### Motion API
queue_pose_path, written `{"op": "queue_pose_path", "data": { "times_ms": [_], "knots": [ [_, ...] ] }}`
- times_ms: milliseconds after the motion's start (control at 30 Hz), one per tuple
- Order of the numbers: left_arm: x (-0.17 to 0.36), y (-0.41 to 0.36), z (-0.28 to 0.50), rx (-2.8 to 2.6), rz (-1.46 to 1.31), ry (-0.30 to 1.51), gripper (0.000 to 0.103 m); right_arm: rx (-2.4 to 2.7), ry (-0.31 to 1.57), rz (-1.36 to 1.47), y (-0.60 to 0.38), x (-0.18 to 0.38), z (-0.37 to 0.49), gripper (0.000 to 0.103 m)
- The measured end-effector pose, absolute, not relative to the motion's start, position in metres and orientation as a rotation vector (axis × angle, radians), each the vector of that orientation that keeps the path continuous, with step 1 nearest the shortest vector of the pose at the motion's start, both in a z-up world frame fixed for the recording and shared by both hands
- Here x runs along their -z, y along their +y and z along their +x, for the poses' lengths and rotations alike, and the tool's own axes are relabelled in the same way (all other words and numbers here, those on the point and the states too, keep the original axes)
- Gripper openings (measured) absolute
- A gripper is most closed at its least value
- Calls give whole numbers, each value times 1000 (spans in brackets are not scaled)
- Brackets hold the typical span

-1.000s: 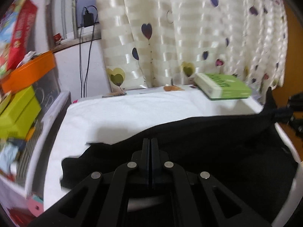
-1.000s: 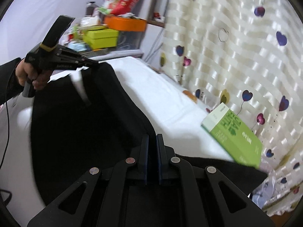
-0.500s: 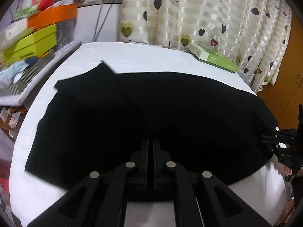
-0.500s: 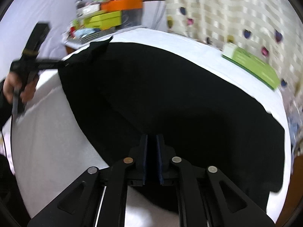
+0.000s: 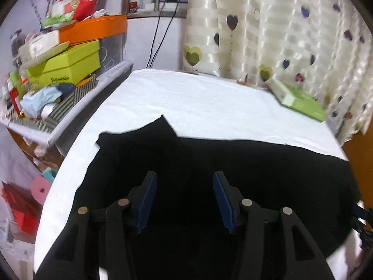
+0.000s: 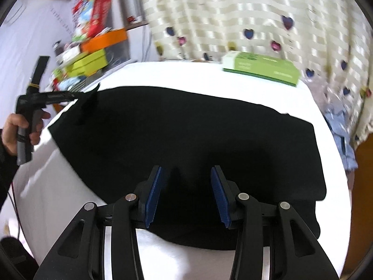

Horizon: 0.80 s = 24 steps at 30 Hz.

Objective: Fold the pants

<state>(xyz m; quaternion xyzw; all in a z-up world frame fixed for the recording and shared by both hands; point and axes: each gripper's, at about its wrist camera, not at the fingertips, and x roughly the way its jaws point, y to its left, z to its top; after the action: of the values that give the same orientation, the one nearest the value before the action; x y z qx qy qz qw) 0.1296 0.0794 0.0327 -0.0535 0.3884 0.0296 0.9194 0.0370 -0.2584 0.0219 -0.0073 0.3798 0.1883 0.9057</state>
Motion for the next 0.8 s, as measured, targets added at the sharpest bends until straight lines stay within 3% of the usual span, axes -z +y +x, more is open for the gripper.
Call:
{"op": "queue_pose_path", "data": {
  "times_ms": [167, 267, 500, 800],
  "knots": [
    [-11, 72, 169, -165, -43, 875, 52, -348, 800, 25, -271, -14, 40, 44],
    [-4, 75, 173, -206, -13, 899, 5, -339, 801, 47, -276, -13, 40, 44],
    [-23, 116, 94, -254, -177, 737, 4, -306, 791, 86, -285, -18, 34, 44],
    [5, 141, 52, -220, -339, 779, 9, -211, 825, 255, -327, -13, 14, 46]
  ]
}}
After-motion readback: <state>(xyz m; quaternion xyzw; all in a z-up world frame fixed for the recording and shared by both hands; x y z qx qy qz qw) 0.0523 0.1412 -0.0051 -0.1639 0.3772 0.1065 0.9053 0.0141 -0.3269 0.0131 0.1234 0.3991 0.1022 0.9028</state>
